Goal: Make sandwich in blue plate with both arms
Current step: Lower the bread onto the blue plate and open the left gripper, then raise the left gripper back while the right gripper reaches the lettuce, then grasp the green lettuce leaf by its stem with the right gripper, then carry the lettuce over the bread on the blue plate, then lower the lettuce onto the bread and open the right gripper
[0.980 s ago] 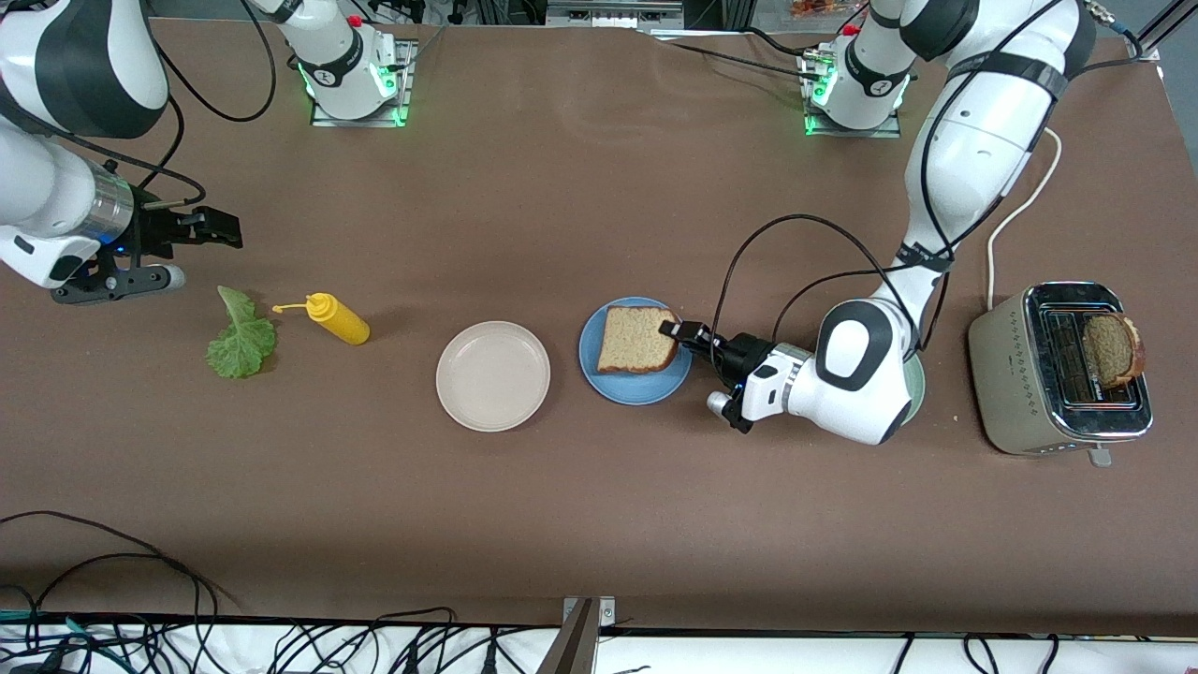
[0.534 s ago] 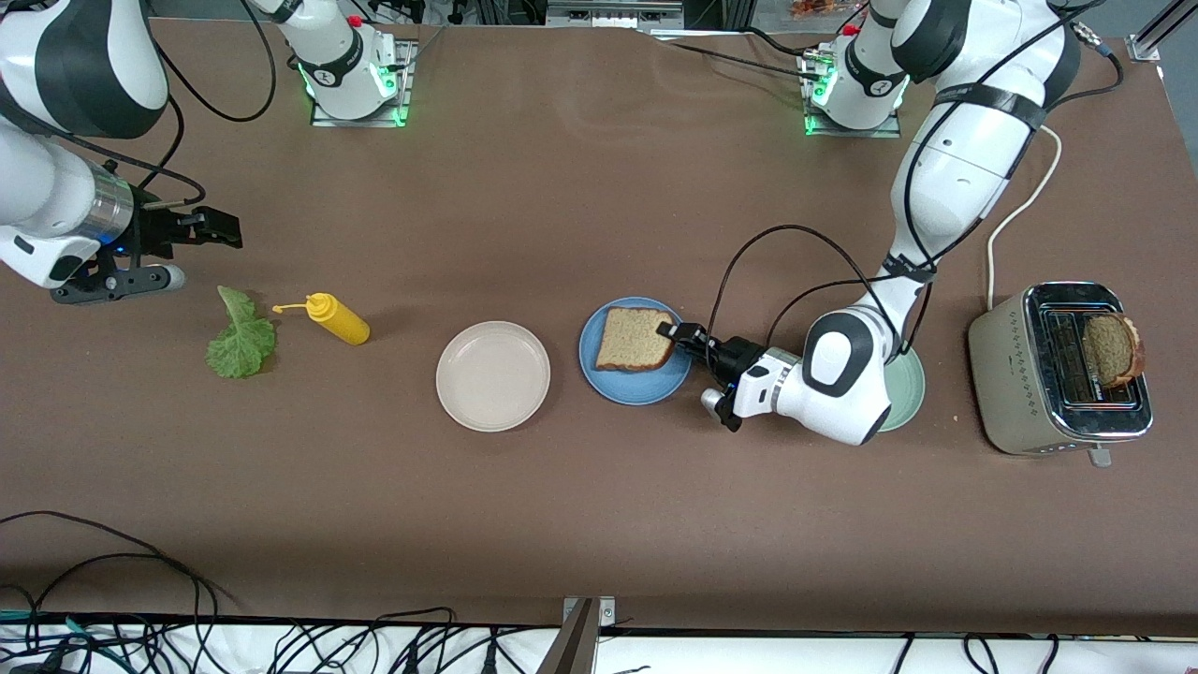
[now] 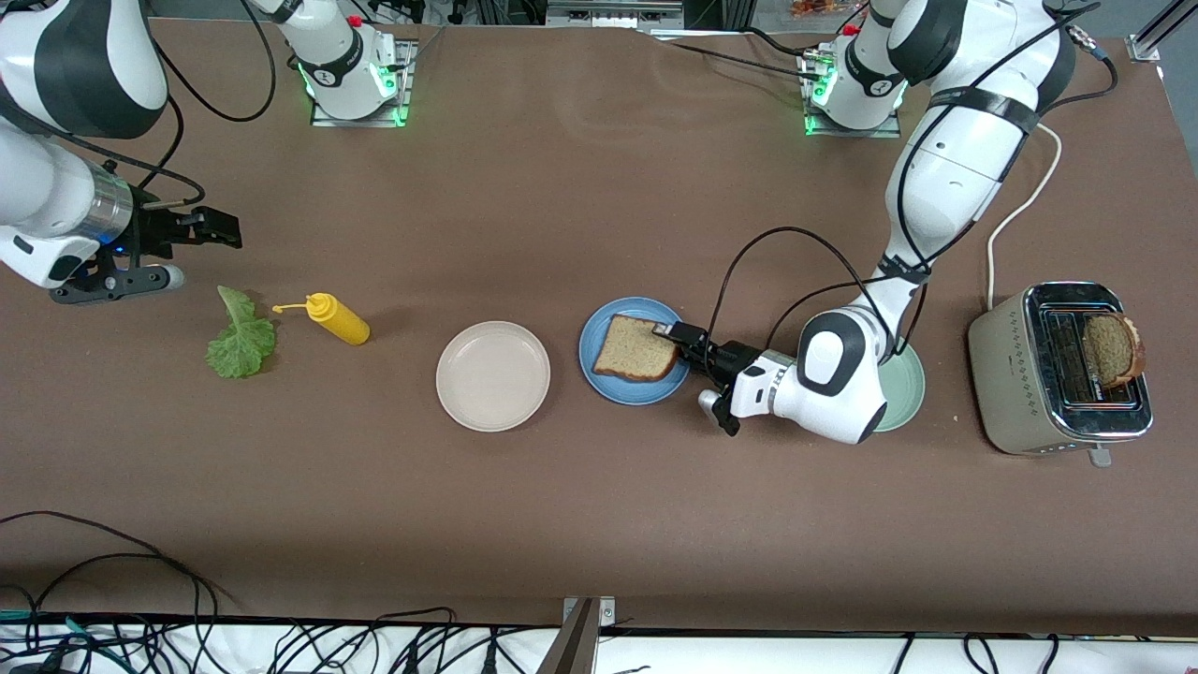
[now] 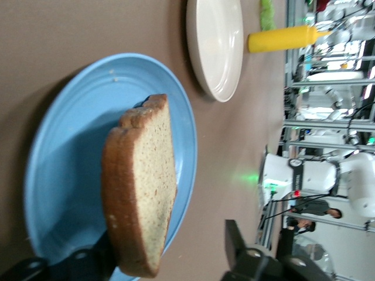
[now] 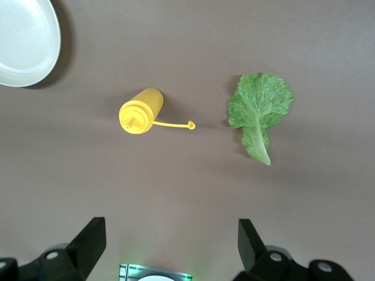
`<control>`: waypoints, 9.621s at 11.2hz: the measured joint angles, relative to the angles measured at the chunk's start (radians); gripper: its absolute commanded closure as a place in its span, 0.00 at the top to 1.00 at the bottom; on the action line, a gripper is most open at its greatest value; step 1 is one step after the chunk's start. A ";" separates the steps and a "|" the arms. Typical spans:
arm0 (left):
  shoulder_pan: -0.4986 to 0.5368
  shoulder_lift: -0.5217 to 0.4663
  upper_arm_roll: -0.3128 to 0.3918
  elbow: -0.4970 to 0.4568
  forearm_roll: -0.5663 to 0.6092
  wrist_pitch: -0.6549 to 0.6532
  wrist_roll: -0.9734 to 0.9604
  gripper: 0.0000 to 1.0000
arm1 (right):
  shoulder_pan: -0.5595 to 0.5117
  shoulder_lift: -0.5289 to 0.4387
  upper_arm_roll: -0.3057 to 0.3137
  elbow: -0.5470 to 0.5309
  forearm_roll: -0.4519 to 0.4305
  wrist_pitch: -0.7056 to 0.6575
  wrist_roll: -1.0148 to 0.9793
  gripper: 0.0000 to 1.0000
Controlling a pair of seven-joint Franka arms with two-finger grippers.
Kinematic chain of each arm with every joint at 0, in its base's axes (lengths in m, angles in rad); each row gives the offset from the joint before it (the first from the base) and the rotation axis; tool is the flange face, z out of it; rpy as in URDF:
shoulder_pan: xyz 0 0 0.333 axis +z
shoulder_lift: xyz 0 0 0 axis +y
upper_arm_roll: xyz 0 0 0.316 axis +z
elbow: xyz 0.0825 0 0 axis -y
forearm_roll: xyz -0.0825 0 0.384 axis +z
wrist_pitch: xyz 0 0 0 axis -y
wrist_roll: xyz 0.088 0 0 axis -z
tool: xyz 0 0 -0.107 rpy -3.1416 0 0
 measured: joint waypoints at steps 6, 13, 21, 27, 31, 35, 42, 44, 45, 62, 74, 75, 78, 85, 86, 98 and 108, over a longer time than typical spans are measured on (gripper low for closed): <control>0.003 -0.060 0.000 0.023 0.218 0.026 -0.007 1.00 | 0.000 0.000 -0.001 0.000 0.000 0.000 0.000 1.00; 0.007 -0.258 0.002 0.027 0.553 0.024 -0.317 1.00 | -0.003 0.041 -0.023 -0.003 -0.023 0.069 -0.013 1.00; 0.039 -0.595 0.027 0.025 0.925 -0.233 -0.557 1.00 | -0.009 0.211 -0.093 -0.058 -0.058 0.293 -0.159 1.00; 0.062 -0.882 0.155 -0.215 0.925 -0.192 -0.557 1.00 | -0.058 0.269 -0.112 -0.214 -0.065 0.541 -0.331 1.00; 0.062 -1.022 0.237 -0.338 0.804 -0.174 -0.554 1.00 | -0.075 0.326 -0.112 -0.284 -0.065 0.688 -0.410 1.00; 0.060 -1.014 0.261 -0.343 0.785 -0.176 -0.531 1.00 | -0.092 0.373 -0.112 -0.291 -0.065 0.735 -0.468 1.00; 0.061 -1.007 0.261 -0.336 0.787 -0.178 -0.531 1.00 | -0.108 0.410 -0.112 -0.291 -0.065 0.736 -0.488 0.00; 0.062 -1.006 0.262 -0.336 0.787 -0.178 -0.531 1.00 | -0.113 0.411 -0.112 -0.290 -0.065 0.736 -0.493 0.00; 0.062 -1.006 0.262 -0.336 0.787 -0.179 -0.531 1.00 | -0.114 0.411 -0.112 -0.289 -0.065 0.736 -0.494 0.00; 0.062 -1.006 0.262 -0.336 0.787 -0.182 -0.531 1.00 | -0.099 0.271 0.100 0.210 -0.010 -0.064 -0.168 0.00; 0.063 -1.005 0.262 -0.335 0.787 -0.182 -0.531 1.00 | 0.164 0.316 0.488 0.259 0.016 0.258 0.580 0.00; 0.063 -1.005 0.263 -0.335 0.787 -0.182 -0.531 1.00 | 0.196 0.348 0.487 0.258 0.007 0.319 0.619 0.00; 0.064 -1.005 0.263 -0.334 0.787 -0.182 -0.531 1.00 | 0.281 0.456 0.485 0.259 -0.062 0.510 0.701 0.00; 0.064 -1.005 0.264 -0.334 0.787 -0.183 -0.531 1.00 | 0.438 0.623 0.425 0.274 -0.199 0.790 0.822 0.00; 0.064 -1.004 0.264 -0.334 0.787 -0.183 -0.531 1.00 | 0.473 0.643 0.390 0.280 -0.199 0.829 0.830 0.00; 0.064 -1.004 0.264 -0.334 0.787 -0.183 -0.531 1.00 | 0.593 0.850 0.234 0.459 -0.203 0.941 0.864 0.00; 0.064 -1.004 0.264 -0.334 0.787 -0.183 -0.531 1.00 | 0.609 0.859 0.234 0.462 -0.169 0.927 0.903 0.12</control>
